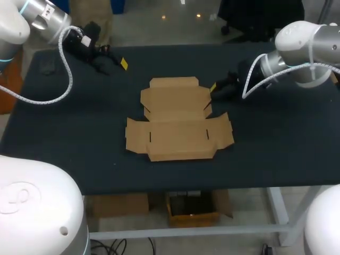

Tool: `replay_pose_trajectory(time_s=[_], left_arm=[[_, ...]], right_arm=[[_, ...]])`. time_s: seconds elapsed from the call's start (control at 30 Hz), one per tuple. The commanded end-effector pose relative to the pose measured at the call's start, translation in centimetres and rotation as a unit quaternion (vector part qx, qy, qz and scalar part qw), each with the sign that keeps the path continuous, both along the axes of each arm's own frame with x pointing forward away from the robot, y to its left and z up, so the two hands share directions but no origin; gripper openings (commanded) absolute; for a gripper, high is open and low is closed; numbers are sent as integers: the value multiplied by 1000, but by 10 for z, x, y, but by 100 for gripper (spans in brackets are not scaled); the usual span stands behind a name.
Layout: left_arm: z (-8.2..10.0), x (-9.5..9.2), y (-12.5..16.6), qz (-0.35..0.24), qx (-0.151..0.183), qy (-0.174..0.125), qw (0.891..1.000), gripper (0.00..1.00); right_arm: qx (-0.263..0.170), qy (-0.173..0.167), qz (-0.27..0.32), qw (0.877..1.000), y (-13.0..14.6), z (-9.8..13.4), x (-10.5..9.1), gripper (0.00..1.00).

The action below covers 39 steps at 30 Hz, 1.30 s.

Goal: Assemble the packaging by folding the flat box into shape, placing the metal phone stand inside, and closing the box properly

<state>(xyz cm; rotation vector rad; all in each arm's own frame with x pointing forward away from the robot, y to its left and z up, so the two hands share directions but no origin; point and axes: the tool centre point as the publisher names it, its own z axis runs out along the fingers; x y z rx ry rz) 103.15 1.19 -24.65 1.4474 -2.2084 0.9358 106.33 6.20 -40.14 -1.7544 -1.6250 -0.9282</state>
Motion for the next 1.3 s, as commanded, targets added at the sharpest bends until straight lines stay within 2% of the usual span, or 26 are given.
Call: replay_pose_trajectory(time_s=[0.03,0.37,0.67,1.13,1.23,1.3], left_arm=[[-1,3,0,-2,0,2,1000,100],[-4,3,6,2,-3,2,1000,100],[-5,1,13,11,-4,1,1000,100],[-5,-4,21,17,-9,-1,1000,100],[-7,-5,23,14,-16,-2,1000,100],[-7,-5,23,9,-21,-2,1000,100]], right_arm=[[5,2,1,1000,5,-3,5,47],[16,1,-1,1000,18,-3,9,47],[38,16,-4,999,32,-11,12,46],[60,21,-7,998,46,-17,15,37],[65,15,-8,998,49,-16,14,32],[68,11,-10,998,49,-14,14,19]])
